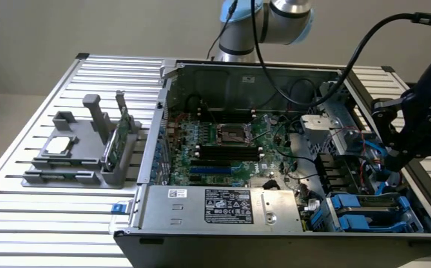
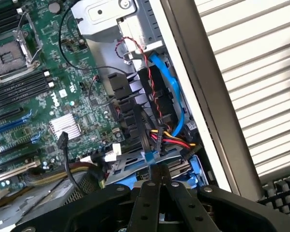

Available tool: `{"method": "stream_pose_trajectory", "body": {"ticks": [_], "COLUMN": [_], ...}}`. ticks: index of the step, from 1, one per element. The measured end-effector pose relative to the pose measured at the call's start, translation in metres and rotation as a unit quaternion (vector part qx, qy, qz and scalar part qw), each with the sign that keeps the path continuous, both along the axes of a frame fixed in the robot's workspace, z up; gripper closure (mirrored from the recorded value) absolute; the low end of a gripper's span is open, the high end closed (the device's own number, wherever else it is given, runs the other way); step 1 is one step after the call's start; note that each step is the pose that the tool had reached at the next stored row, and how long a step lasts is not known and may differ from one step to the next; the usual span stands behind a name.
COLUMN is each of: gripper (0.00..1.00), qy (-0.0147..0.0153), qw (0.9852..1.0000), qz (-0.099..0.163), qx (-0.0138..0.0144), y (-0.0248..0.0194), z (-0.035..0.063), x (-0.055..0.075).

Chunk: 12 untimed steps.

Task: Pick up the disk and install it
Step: 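Insert the first disk wire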

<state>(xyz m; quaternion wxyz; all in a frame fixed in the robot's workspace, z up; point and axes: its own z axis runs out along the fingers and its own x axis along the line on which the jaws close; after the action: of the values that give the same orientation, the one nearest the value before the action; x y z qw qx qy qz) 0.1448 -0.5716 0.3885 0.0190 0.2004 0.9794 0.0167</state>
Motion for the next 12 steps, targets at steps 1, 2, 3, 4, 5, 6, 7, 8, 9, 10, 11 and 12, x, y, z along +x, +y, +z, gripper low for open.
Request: {"method": "stream_pose_trajectory", "body": {"ticks": [1, 2, 3, 4, 5, 6, 7, 8, 9, 10, 11, 12], "gripper": [0.89, 0.89, 0.89, 0.89, 0.89, 0.89, 0.89, 0.89, 0.89, 0.89, 0.89, 0.89], "qy": [0.0000, 0.0000, 0.0000, 0.0000, 0.0000, 0.0000, 0.0000, 0.0000, 0.0000, 0.0000, 0.0000, 0.0000], "qw": [1.0000, 0.9999, 0.9999, 0.9998, 0.9996, 0.9995, 0.9994, 0.9993, 0.9991, 0.9990, 0.9989, 0.9988], "qz": [-0.005, -0.011, -0.017, -0.022, -0.026, -0.031, -0.035, -0.039, -0.042, -0.045, -0.047, -0.049], "qx": [0.0001, 0.0003, 0.0005, 0.0006, 0.0008, 0.0009, 0.0010, 0.0011, 0.0012, 0.0011, 0.0012, 0.0012], "y": [0.0000, 0.0000, 0.0000, 0.0000, 0.0000, 0.0000, 0.0001, 0.0001, 0.0002, 0.0004, 0.0005, 0.0007], "z": [0.0000, -0.0001, -0.0002, -0.0002, -0.0003, -0.0003, -0.0003, -0.0004, -0.0004, -0.0004, -0.0004, -0.0005], "x": [0.0001, 0.0001, 0.0001, 0.0003, 0.0005, 0.0007, 0.0010, 0.0014, 0.0020, 0.0027, 0.0036, 0.0047]}}
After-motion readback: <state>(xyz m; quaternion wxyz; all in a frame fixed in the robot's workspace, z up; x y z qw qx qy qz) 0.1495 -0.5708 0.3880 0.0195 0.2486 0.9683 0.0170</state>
